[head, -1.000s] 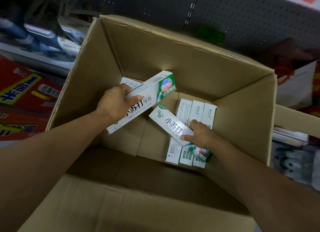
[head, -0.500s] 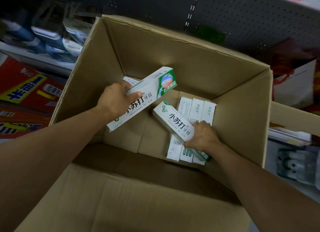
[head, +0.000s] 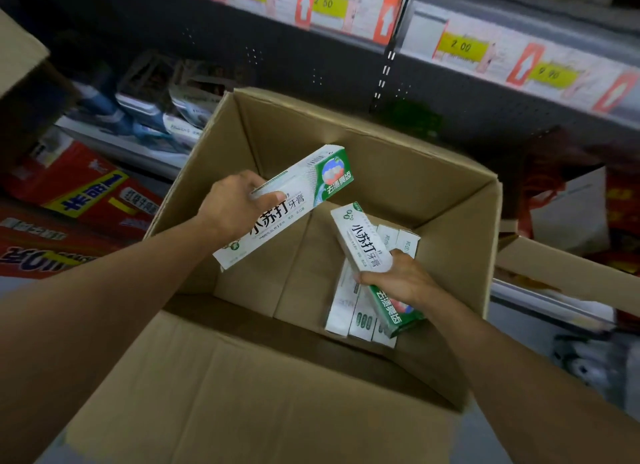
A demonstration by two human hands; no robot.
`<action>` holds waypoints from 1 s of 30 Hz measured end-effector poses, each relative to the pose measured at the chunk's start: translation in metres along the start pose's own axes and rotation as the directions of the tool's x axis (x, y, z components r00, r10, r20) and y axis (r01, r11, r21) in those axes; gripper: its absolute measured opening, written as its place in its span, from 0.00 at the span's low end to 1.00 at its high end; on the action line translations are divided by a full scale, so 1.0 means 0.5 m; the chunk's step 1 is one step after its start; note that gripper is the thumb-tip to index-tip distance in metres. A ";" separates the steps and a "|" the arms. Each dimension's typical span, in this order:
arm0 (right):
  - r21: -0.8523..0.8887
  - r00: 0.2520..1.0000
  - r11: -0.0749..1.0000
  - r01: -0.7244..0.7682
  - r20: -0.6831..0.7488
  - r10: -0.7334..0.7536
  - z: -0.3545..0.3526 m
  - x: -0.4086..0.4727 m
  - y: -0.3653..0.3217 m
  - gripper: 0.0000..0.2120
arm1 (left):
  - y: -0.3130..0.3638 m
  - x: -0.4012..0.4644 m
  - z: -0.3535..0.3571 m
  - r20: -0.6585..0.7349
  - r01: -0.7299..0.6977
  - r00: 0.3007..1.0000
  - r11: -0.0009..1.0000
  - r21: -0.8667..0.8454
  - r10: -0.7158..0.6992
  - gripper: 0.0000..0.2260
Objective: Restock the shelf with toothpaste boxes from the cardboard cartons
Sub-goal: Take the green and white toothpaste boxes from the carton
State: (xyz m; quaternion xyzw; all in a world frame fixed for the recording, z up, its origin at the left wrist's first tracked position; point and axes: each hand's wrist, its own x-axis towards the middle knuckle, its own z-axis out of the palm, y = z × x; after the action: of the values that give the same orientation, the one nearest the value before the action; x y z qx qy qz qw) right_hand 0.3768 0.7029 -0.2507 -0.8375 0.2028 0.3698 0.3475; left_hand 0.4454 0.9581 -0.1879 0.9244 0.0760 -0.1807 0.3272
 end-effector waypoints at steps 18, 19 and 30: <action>-0.132 0.910 0.943 0.306 -0.251 -0.330 -0.250 -0.327 -0.102 0.19 | 0.188 -0.203 -0.257 -0.110 -0.057 0.993 0.980 -0.192 0.036 0.09; -0.147 0.894 0.932 0.330 -0.268 -0.359 -0.267 -0.349 -0.110 0.17 | 0.199 -0.212 -0.275 -0.119 -0.071 0.992 0.979 -0.190 0.048 0.09; -0.313 0.745 0.863 0.397 -0.440 -0.502 -0.400 -0.588 -0.199 0.15 | 0.315 -0.304 -0.465 -0.119 -0.260 0.962 0.955 -0.145 0.244 0.12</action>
State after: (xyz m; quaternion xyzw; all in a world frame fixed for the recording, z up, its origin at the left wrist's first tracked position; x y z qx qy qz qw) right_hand 0.3425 0.6483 0.1128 -0.9588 0.0399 0.0595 0.2750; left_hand 0.4119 0.9797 0.1291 0.9052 -0.0121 -0.0846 0.4163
